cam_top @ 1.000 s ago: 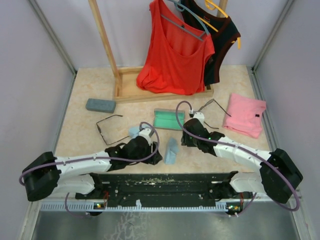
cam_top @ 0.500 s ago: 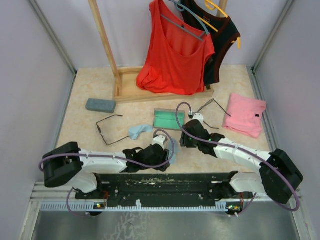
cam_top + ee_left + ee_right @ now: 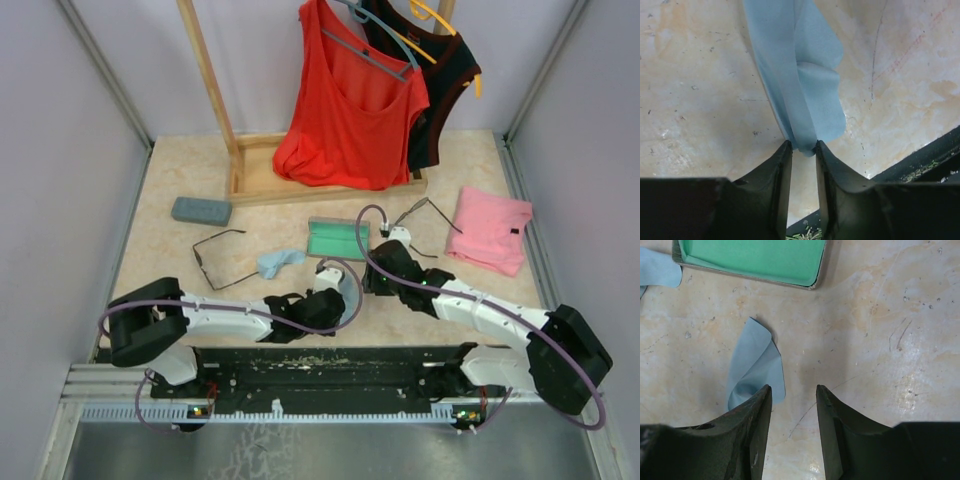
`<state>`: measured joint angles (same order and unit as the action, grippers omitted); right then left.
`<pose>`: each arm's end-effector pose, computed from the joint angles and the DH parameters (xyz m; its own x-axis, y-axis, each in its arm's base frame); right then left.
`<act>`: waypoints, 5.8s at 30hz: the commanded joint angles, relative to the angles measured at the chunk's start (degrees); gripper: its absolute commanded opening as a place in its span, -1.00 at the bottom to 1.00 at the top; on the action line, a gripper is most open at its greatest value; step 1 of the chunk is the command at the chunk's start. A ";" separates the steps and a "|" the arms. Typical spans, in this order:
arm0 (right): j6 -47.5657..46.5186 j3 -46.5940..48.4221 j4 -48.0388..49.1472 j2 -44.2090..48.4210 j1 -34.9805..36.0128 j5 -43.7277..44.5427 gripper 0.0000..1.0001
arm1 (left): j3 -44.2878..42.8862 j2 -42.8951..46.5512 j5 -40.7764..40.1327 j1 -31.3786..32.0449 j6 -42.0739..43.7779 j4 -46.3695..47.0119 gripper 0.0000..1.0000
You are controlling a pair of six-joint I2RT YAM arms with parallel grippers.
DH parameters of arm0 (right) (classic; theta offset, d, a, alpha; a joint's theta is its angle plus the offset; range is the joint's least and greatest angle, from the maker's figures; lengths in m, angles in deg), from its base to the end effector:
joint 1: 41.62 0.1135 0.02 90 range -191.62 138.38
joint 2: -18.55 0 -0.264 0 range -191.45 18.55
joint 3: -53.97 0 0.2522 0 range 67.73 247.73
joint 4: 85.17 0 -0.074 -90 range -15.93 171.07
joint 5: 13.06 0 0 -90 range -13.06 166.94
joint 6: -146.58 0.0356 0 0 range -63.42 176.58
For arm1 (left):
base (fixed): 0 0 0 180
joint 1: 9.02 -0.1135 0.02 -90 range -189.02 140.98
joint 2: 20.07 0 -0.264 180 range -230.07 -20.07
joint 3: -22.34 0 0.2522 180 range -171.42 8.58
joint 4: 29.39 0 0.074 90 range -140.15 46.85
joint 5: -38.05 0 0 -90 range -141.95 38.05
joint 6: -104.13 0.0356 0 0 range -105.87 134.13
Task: Organize the sunglasses
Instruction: Adjust the glasses cleaning cloth at the center of the board.
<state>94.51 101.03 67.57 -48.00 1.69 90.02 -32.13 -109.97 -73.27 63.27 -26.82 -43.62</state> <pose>0.1708 0.1500 0.1924 -0.7594 0.1070 -0.6418 -0.1122 0.9501 0.2912 0.1019 -0.2765 0.1496 -0.7098 0.2157 -0.6705 0.4642 0.8592 -0.2149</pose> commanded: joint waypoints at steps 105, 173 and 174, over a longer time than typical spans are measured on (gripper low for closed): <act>4.39 3.93 -18.87 -6.57 10.60 -2.61 -0.67 | 11.94 20.60 11.44 -20.50 6.68 -0.30 0.20; 3.65 -2.57 -11.60 11.97 7.44 4.85 -0.29 | -3.18 -8.96 -6.79 -1.32 -5.52 -19.61 -0.91; 3.61 -2.66 -11.17 11.99 7.32 4.43 -0.29 | -3.15 -8.63 -7.33 -1.39 -5.01 -19.61 -0.98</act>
<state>98.19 98.37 53.72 -37.20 9.69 95.00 -39.34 -115.50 -88.61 61.35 -31.02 -58.57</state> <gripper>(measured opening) 0.354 0.071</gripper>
